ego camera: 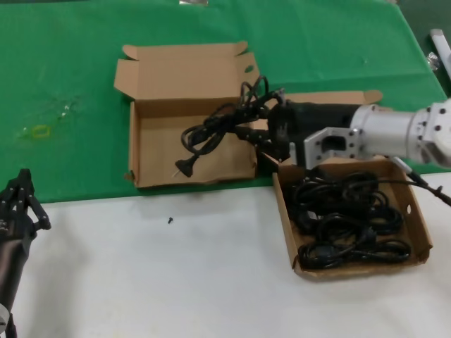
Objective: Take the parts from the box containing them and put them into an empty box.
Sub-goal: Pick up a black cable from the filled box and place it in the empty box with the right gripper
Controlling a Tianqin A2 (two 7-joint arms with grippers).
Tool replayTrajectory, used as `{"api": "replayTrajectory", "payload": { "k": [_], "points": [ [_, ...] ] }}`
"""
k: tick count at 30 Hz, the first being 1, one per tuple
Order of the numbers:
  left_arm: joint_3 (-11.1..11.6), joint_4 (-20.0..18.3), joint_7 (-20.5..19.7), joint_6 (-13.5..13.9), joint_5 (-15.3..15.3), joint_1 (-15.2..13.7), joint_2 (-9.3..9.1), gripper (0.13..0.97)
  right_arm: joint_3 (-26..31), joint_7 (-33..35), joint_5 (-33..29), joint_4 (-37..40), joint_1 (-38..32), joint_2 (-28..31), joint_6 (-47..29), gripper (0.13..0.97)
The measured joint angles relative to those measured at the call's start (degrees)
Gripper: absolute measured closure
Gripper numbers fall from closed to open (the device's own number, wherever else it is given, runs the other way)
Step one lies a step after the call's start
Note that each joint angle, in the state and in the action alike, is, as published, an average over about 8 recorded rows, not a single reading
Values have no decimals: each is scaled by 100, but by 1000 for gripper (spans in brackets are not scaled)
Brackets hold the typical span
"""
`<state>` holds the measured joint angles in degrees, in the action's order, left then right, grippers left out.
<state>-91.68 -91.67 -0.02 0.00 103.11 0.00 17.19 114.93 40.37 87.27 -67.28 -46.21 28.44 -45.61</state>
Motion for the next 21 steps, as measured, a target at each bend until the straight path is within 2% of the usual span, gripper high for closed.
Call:
{"api": "replayTrajectory", "payload": {
  "k": [8,21],
  "points": [
    [0,0,0,0,0,0,0,955,89,488,22,824,-296,-518,142,872],
    [0,0,0,0,0,0,0,955,4,1666,180,2607,-894,-1337,359,873]
  ]
}}
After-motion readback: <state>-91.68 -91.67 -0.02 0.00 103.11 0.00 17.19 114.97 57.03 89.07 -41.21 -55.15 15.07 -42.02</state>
